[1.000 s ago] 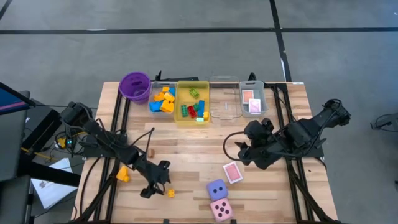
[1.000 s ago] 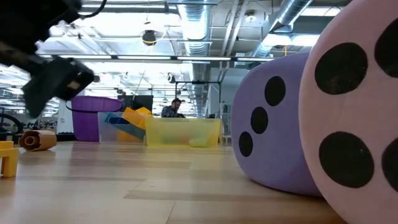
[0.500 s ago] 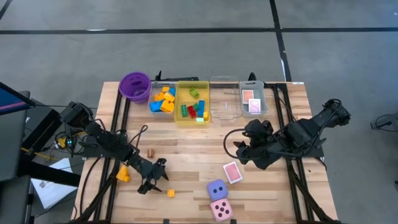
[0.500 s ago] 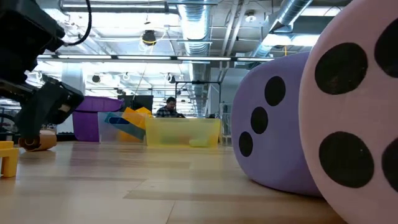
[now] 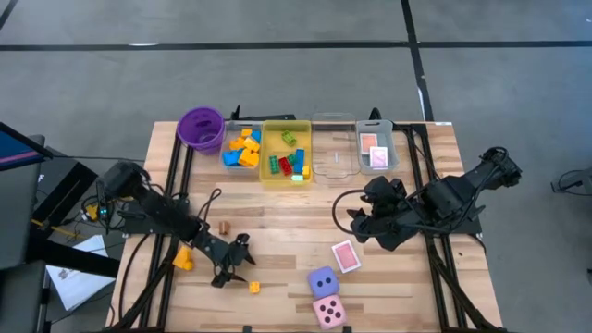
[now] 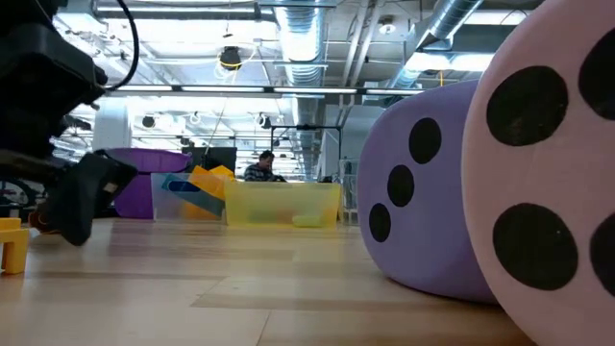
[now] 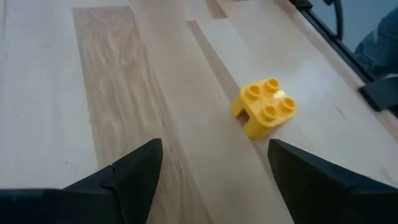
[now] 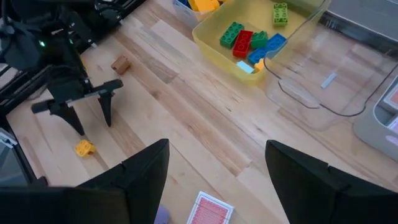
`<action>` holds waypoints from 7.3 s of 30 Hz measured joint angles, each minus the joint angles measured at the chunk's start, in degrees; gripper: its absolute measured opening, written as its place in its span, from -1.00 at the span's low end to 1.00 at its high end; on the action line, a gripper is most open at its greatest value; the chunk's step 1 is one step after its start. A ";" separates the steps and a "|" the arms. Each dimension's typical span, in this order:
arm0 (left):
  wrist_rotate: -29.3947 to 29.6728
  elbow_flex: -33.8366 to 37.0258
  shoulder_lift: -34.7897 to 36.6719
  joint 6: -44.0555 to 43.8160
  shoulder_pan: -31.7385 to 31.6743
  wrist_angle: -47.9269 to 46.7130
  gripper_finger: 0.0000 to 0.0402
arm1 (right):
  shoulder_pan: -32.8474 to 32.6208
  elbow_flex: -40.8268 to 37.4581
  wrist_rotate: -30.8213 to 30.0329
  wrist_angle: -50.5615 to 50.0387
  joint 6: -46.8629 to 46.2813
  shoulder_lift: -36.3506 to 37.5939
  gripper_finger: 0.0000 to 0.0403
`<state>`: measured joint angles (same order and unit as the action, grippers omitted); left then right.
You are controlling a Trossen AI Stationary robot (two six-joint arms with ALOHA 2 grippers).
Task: Pick & Place Toys
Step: Put the small yellow game piece into the yellow bin, then put the small brown game piece into the yellow bin
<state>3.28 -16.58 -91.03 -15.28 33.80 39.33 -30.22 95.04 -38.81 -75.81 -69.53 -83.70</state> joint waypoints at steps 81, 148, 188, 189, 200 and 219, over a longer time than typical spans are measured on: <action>16.48 -12.81 4.19 6.57 -9.57 -6.70 -0.20 | -0.13 0.00 2.99 -0.44 4.01 0.02 0.29; -5.83 -23.91 30.09 -4.94 -29.50 -87.86 0.65 | 3.03 0.00 2.76 15.47 14.07 0.00 0.29; -6.85 -18.95 20.44 -0.16 -27.10 -86.01 0.79 | 2.82 0.00 2.78 14.10 14.63 -0.02 0.29; -6.87 -18.97 20.44 -0.16 -27.10 -85.85 0.79 | 2.84 0.00 2.78 14.10 14.63 -0.02 0.29; -6.90 -18.99 18.41 -0.18 -27.10 -85.91 0.79 | 2.84 0.00 2.78 14.10 14.59 -0.02 0.29; -6.44 -19.02 10.47 -1.94 -27.10 -81.76 0.79 | 2.83 0.00 2.78 14.12 14.50 -0.02 0.29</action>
<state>-3.16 -35.59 -80.55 -17.22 6.70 -42.44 -27.39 95.04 -36.03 -61.69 -55.02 -83.72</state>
